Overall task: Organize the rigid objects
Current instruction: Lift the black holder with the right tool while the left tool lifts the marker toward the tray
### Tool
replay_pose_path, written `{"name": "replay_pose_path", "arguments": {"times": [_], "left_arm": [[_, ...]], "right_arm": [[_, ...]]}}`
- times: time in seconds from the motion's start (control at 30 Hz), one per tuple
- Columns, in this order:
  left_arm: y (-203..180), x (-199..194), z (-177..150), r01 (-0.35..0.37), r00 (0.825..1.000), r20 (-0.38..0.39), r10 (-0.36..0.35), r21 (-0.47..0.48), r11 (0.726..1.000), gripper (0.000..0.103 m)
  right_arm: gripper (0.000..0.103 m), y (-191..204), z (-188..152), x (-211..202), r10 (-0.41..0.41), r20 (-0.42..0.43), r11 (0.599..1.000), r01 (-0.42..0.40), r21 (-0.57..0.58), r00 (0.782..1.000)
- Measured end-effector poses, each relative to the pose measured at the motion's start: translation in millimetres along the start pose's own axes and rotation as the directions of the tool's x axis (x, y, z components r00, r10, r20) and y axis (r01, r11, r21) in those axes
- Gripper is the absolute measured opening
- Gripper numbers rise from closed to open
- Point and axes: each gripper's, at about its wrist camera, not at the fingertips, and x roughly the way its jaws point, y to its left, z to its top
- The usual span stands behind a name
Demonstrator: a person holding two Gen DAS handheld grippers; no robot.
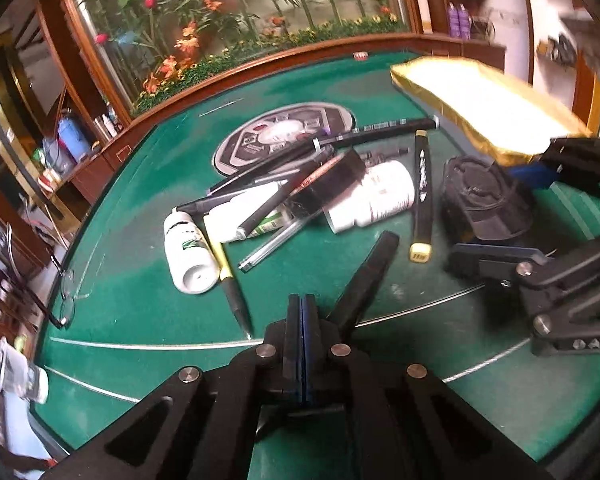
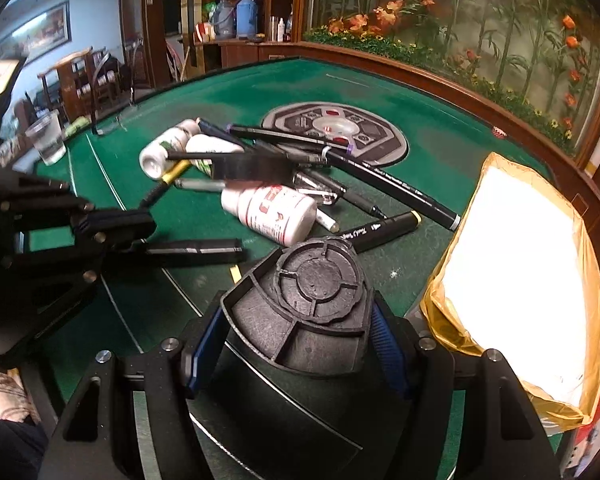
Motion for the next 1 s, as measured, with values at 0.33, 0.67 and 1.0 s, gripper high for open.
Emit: {"name": "replay_pose_path", "arguments": {"times": [0.33,0.67,1.0], "left_arm": [[-1.1,2.4,5.4,0.066,0.998,-0.022,-0.065,0.066,0.996,0.002],[2.4,15.1,13.3,0.198,0.979,-0.068,-0.191,0.124,0.972,0.051],[-9.6,-7.0,7.8,0.238,0.970,-0.084,-0.226,0.174,0.956,0.019]], "right_arm": [[0.066,-20.8,7.1,-7.1,0.063,0.031,0.991,-0.067,0.115,0.998],[0.066,-48.2,5.2,-10.8,0.136,0.046,0.961,-0.143,0.237,0.990],[0.066,-54.4,4.9,-21.1,0.166,0.086,0.948,-0.183,0.261,0.982]]}}
